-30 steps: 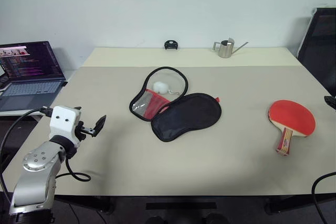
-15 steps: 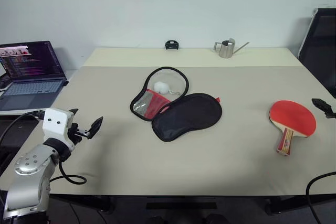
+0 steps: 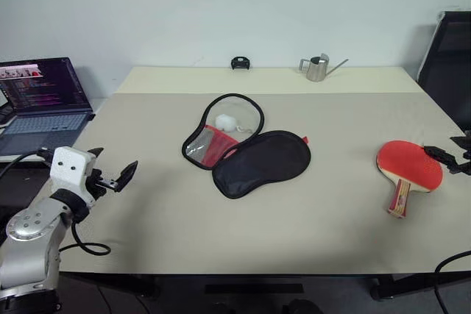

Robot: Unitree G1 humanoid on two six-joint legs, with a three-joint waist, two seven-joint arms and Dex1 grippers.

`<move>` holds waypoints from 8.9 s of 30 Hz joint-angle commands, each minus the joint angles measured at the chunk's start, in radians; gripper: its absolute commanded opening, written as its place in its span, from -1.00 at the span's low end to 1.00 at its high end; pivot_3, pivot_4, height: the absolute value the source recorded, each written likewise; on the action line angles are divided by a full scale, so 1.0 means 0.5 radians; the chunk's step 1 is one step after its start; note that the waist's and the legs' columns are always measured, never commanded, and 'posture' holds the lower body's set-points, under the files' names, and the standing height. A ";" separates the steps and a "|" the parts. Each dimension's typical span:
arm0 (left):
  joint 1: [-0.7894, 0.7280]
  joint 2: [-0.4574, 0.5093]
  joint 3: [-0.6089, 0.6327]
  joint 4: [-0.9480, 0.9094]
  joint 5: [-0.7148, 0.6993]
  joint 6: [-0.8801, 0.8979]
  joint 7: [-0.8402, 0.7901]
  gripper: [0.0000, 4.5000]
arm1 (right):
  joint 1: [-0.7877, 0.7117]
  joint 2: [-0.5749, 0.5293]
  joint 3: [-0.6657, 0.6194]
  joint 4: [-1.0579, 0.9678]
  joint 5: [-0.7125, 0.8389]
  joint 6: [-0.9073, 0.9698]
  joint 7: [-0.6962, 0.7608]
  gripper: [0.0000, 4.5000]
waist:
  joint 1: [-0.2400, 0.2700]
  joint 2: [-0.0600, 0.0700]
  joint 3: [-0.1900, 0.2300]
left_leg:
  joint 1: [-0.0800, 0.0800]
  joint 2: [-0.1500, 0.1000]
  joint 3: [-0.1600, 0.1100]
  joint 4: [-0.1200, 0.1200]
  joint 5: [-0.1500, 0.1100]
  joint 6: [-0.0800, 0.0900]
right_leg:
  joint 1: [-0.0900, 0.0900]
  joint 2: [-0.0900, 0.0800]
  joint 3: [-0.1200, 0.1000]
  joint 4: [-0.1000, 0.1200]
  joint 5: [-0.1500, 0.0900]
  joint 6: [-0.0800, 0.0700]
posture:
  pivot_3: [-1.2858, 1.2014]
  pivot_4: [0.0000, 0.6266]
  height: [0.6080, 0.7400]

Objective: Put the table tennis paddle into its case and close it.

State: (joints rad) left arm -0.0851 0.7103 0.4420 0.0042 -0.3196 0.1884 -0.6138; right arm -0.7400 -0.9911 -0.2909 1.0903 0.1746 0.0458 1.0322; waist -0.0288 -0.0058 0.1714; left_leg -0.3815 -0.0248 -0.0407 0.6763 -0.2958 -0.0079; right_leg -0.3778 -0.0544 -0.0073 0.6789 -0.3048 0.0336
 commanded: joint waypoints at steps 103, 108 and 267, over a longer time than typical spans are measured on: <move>-0.523 0.189 -0.549 -0.279 -0.466 0.566 -1.109 1.00 | -0.743 0.927 1.001 -0.504 -0.015 1.581 -0.506 -0.98 | -0.013 -0.008 -0.004 | -0.020 0.001 -0.006 0.001 0.001 -0.001 | -0.023 0.005 -0.004 0.004 0.004 -0.005 | 0.03 -0.52 1.00; -0.540 0.178 -0.579 -0.280 -0.462 0.566 -1.103 1.00 | -0.961 1.008 1.049 -0.144 -0.211 1.217 -0.477 -0.98 | -0.013 -0.008 -0.004 | -0.021 0.002 -0.006 0.001 0.002 -0.003 | -0.024 0.005 -0.004 0.003 0.004 -0.005 | 0.03 -0.52 1.00; -1.163 -0.129 -1.009 -0.020 -0.423 0.438 -1.439 1.00 | 0.969 1.540 -0.239 -3.108 -0.415 2.106 -2.208 0.99 | -0.005 -0.006 -0.004 | -0.021 0.001 -0.011 0.005 0.005 -0.003 | -0.023 0.011 -0.003 0.010 0.003 -0.005 | 0.03 -0.52 1.00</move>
State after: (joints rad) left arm -0.6419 0.6423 -0.0754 0.0035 -0.5295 0.4264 -1.3233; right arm -0.2364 -0.2179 -0.3836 -0.4582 -0.0269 1.1263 -0.0570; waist -0.0315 -0.0087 0.1693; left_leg -0.3922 -0.0243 -0.0461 0.6787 -0.2931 -0.0093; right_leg -0.3892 -0.0488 -0.0089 0.6839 -0.3031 0.0311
